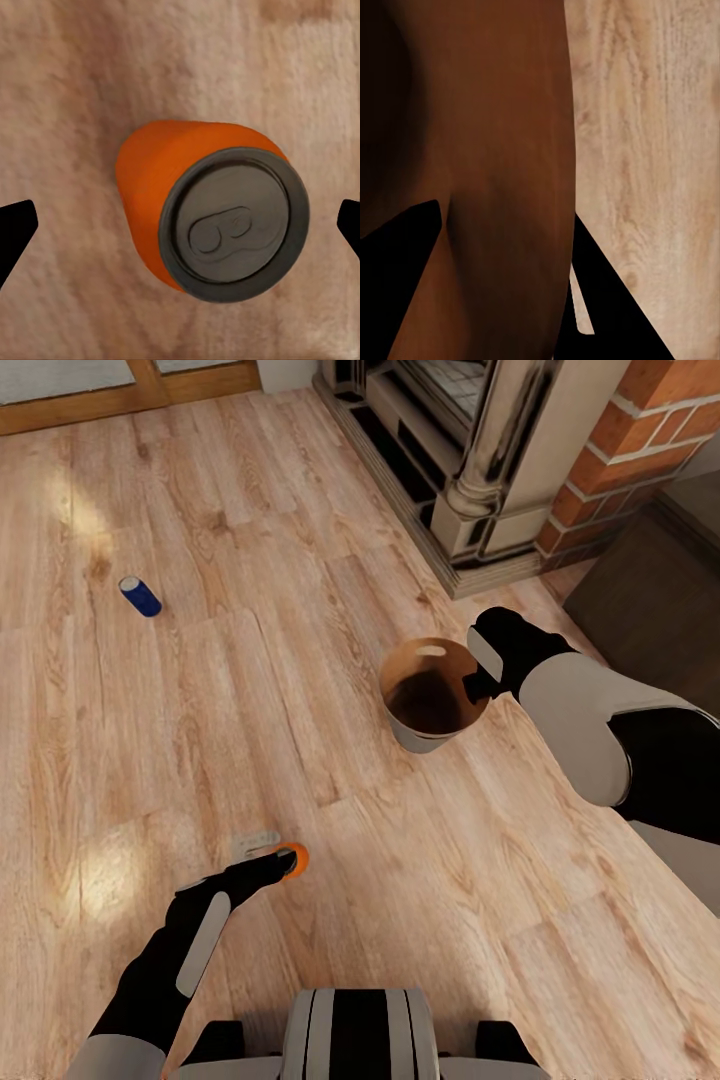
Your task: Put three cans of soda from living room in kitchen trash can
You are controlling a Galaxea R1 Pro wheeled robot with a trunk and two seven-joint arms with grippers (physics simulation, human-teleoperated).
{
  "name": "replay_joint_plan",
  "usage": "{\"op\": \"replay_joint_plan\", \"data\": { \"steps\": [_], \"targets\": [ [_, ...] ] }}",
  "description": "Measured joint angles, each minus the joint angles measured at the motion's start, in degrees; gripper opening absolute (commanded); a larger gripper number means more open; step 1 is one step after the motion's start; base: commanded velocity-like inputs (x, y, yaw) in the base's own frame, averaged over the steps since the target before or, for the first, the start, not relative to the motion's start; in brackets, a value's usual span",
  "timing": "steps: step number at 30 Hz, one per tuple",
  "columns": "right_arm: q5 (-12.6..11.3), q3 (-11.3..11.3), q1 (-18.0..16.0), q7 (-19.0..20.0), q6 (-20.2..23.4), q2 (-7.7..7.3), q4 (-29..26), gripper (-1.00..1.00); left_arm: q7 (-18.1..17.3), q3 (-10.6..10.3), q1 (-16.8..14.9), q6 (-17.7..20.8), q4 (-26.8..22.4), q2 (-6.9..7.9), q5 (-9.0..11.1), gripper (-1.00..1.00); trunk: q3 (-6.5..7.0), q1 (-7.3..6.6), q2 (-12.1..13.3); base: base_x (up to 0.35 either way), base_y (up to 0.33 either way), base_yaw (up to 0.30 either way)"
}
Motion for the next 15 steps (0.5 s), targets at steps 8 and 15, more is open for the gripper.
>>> {"op": "replay_joint_plan", "data": {
  "steps": [8,15],
  "targets": [
    [0.06,-0.03,0.04,-0.01,0.00,0.12,0.00,-1.00,0.05,0.00,0.00,0.00,-0.03,0.00,-0.07,1.00,-0.66,0.00,0.00,0.000,0.000,0.000],
    [0.10,-0.01,0.05,-0.05,0.00,0.36,0.08,-1.00,-0.19,-0.12,-0.01,-0.11,-1.19,-0.10,1.63,1.00,-2.23,1.30,-2.39,0.000,0.000,0.000]
  ]
}}
